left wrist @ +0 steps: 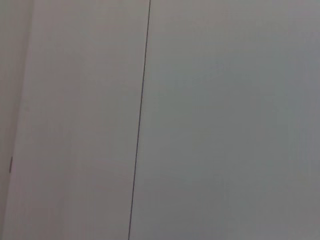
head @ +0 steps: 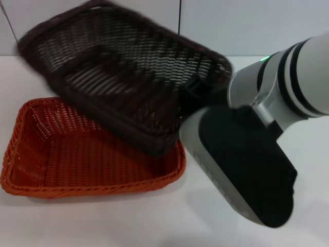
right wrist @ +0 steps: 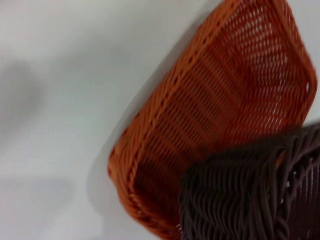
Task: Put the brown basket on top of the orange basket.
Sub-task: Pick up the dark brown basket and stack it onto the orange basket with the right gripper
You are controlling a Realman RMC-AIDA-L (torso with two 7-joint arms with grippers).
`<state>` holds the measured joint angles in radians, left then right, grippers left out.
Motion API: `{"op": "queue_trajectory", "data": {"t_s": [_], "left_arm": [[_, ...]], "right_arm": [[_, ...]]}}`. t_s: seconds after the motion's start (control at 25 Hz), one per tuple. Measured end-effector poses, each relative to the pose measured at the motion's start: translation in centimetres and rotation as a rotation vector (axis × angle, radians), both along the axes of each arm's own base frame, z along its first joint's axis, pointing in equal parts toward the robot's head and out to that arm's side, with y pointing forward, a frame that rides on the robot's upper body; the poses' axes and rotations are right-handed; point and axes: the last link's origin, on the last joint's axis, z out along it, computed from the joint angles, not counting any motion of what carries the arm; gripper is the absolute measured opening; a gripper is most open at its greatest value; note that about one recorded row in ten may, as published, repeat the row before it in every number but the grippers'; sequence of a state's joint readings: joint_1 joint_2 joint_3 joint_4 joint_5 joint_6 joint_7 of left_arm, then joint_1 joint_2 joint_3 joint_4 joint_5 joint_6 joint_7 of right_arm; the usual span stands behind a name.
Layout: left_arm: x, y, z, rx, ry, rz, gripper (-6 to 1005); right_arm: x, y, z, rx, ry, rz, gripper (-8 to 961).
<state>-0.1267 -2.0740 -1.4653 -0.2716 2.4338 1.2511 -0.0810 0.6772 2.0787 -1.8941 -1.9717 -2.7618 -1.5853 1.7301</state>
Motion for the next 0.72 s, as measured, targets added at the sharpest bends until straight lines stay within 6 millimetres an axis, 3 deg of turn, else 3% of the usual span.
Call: {"op": "queue_trajectory", "data": {"t_s": [0.28, 0.72], "left_arm": [[0.0, 0.0, -0.1, -0.002, -0.007, -0.004, 813], [0.3, 0.3, -0.6, -0.027, -0.01, -0.016, 813]], "right_arm": [[1.2, -0.9, -1.3, -0.107, -0.068, 0.259, 142], [2.9, 0.4, -1.7, -0.11, -0.114, 0.257, 141]]}}
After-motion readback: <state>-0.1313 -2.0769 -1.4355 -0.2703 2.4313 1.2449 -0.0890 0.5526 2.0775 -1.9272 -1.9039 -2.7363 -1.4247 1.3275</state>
